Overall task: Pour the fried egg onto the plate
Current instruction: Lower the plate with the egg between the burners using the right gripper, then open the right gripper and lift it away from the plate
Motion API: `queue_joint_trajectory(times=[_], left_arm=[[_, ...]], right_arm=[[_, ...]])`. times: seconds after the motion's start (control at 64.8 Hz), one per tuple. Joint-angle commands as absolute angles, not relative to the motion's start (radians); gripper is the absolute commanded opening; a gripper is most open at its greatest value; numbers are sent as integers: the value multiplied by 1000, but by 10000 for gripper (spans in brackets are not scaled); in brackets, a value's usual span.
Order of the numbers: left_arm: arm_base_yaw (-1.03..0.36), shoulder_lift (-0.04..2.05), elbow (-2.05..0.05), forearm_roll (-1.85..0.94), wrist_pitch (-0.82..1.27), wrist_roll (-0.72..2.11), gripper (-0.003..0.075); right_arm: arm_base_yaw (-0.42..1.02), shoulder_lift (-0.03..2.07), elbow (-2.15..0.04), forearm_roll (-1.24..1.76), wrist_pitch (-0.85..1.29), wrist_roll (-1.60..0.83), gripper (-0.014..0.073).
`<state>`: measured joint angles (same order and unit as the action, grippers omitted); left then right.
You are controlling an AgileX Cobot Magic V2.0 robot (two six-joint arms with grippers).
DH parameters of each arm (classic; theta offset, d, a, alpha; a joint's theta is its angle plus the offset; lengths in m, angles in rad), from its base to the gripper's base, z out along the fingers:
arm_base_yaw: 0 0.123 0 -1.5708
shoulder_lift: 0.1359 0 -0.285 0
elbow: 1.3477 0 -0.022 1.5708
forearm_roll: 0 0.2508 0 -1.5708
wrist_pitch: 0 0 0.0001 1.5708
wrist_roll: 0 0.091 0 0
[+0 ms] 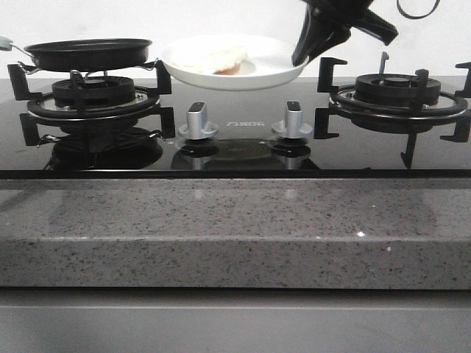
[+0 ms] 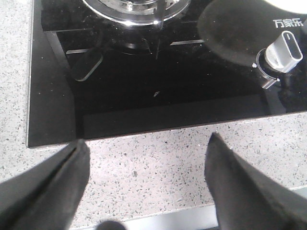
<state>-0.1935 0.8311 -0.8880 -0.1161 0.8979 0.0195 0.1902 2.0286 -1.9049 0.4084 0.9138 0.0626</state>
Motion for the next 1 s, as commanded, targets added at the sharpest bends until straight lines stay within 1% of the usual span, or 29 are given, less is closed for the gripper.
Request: queue_joint_trajectory(times=[0.0,0.309,0.432,0.695,0.803,0.988], left_arm=[[-203,830,-915,-122,837,10,494],[-203,830,-915,-122,837,10,494],[-203,830,-915,-122,837,10,494],[-203,830,-915,-122,837,10,494],[-203,830,-915,-122,837,10,494],[-203,830,-915,-122,837,10,494]], right_arm=[[181,1983,-1949,416,884,81,-58],[181,2002,-1949,399,893,89,-50],[181,2002,-1949,397,893,89,6],[181,2002,-1949,397,901,89,174],[181,2002,-1949,397,901,89,195],[178,1989,-1949,397,916,89,195]])
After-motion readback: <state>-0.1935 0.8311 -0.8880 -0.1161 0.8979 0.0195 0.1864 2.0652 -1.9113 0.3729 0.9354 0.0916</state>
